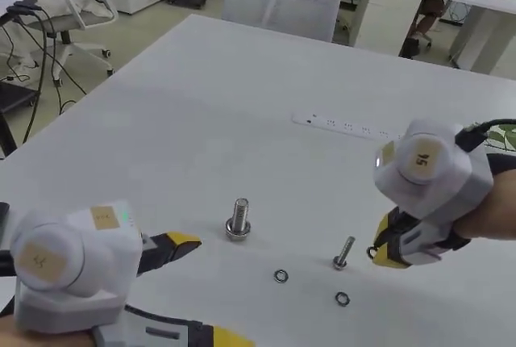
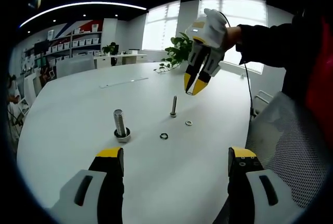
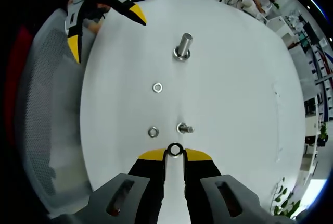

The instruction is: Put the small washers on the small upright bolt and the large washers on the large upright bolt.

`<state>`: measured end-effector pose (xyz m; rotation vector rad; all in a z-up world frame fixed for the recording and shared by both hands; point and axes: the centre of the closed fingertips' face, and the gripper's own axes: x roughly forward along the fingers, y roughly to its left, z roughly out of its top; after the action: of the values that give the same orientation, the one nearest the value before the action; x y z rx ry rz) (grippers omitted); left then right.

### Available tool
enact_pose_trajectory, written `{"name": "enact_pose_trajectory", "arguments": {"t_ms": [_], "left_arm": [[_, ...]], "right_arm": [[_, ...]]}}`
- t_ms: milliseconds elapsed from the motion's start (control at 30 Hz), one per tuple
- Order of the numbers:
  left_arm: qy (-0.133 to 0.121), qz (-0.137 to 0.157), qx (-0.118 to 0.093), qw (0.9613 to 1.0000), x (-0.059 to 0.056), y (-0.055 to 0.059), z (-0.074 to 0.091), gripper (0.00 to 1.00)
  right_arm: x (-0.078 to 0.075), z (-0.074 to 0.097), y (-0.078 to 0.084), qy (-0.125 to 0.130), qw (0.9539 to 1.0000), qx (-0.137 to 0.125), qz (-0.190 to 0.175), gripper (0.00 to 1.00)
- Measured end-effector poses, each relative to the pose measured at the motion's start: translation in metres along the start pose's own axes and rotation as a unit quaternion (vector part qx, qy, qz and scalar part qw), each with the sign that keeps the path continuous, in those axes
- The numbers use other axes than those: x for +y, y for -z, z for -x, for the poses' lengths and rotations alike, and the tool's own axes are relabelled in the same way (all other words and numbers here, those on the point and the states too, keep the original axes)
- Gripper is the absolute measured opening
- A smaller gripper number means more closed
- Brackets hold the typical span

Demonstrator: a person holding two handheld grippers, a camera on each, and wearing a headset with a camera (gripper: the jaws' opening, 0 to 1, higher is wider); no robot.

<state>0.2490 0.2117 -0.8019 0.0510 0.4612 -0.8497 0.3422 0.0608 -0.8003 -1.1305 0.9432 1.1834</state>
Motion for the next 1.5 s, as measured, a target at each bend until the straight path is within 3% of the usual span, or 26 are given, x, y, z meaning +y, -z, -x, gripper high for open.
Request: {"name": "enact_pose_trajectory", "arguments": {"t_ms": [433, 1133, 1500], "left_arm": [[-0.002, 0.002, 0.001, 1.0000, 0.001, 0.000, 0.001, 0.82], [-0.008, 0.010, 0.004, 0.9999, 0.005, 0.004, 0.001, 0.82], [-0.011, 0.014, 0.007, 0.9998, 0.006, 0.006, 0.001, 0.82]], "right_arm": [[-0.014, -0.008, -0.015, 0.002, 0.9999, -0.003, 0.013, 0.14], [-0.019, -0.025, -0.014, -0.014, 0.9997, 0.006, 0.020, 0.14], [-0.018, -0.045, -0.012, -0.028, 0.9994, 0.013, 0.013, 0.14]]}}
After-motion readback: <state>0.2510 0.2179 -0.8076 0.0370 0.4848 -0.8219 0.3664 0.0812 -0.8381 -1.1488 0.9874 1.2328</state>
